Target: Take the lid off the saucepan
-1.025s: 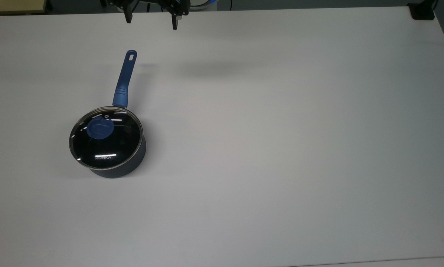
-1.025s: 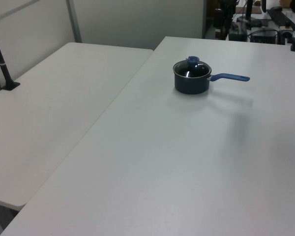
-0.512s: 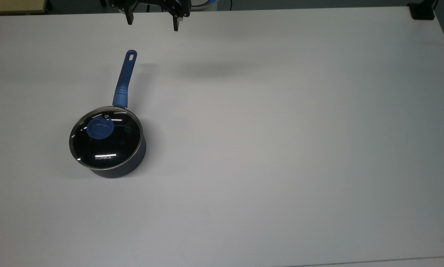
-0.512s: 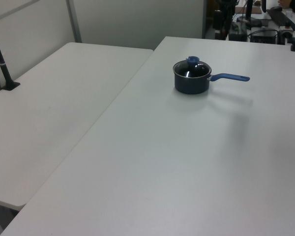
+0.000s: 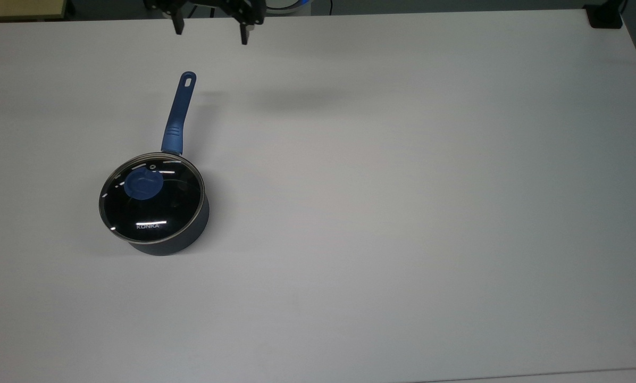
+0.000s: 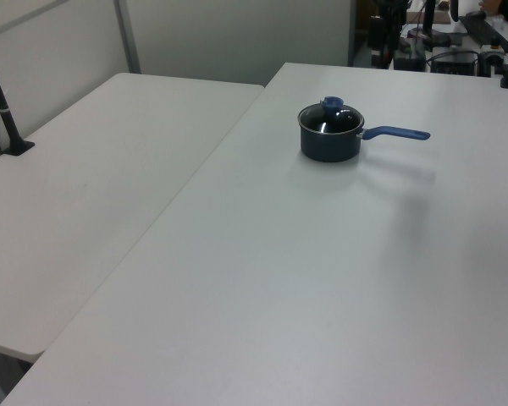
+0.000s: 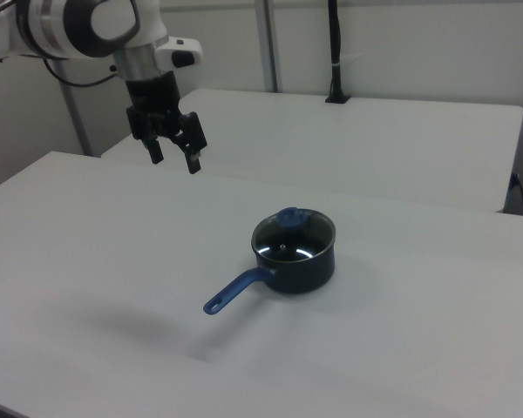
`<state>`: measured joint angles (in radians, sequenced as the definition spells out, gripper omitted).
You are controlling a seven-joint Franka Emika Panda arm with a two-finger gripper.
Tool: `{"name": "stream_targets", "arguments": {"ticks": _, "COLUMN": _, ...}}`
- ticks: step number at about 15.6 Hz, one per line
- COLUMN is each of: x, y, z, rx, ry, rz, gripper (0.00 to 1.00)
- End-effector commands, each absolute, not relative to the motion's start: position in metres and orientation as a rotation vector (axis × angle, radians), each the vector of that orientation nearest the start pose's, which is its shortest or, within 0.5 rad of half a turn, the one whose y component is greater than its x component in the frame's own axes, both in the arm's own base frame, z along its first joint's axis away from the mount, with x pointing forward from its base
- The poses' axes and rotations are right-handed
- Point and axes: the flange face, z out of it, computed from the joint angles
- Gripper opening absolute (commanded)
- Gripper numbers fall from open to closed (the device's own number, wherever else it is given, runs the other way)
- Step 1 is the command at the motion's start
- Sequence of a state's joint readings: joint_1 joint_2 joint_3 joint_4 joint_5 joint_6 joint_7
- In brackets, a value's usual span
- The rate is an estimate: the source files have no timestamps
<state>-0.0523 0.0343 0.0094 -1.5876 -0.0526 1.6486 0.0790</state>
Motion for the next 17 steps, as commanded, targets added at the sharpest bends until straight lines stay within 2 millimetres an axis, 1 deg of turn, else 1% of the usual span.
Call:
{"name": "stream_targets", "arguments": {"ticks": 1, "x": 0.588, "y": -0.061, "z": 0.593, "rx": -3.201, "ry": 0.22, "rz": -0.044, "gripper": 1.0}}
{"name": "stream_targets", "arguments": {"ticks": 2, "x": 0.597, "y": -0.072, "z": 0.585, "rx": -3.229, "ry": 0.235, "rz": -0.055, "gripper": 1.0}}
{"name": "stream_targets", "arguments": {"ticks": 4, "x": 0.612, "y": -0.095, "z": 0.572, "rx": -3.263, "ry": 0.288, "rz": -0.16, "gripper": 1.0}}
{"name": "stream_targets", "arguments": {"ticks": 5, "x": 0.621, "y": -0.109, "z": 0.56, "rx": -3.259, "ry": 0.323, "rz": -0.201, "gripper": 1.0}}
{"name": "stream_targets", "arguments": {"ticks": 6, "x": 0.631, "y": -0.122, "z": 0.543, "rx": -3.247, "ry": 0.372, "rz": -0.236, "gripper": 1.0}}
{"name": "stream_targets", "arguments": {"ticks": 7, "x": 0.642, "y": -0.131, "z": 0.527, "rx": -3.235, "ry": 0.425, "rz": -0.285, "gripper": 1.0}}
{"name": "stream_targets", "arguments": {"ticks": 10, "x": 0.672, "y": -0.14, "z": 0.481, "rx": -3.186, "ry": 0.604, "rz": -0.409, "gripper": 1.0}}
{"name": "stream_targets", "arguments": {"ticks": 12, "x": 0.685, "y": -0.142, "z": 0.46, "rx": -3.154, "ry": 0.651, "rz": -0.487, "gripper": 1.0}}
{"name": "stream_targets", "arguments": {"ticks": 15, "x": 0.693, "y": -0.142, "z": 0.434, "rx": -3.148, "ry": 0.655, "rz": -0.49, "gripper": 1.0}}
{"name": "stream_targets", "arguments": {"ticks": 16, "x": 0.694, "y": -0.142, "z": 0.43, "rx": -3.15, "ry": 0.651, "rz": -0.483, "gripper": 1.0}}
{"name": "stream_targets", "arguments": {"ticks": 17, "x": 0.694, "y": -0.142, "z": 0.43, "rx": -3.157, "ry": 0.646, "rz": -0.484, "gripper": 1.0}}
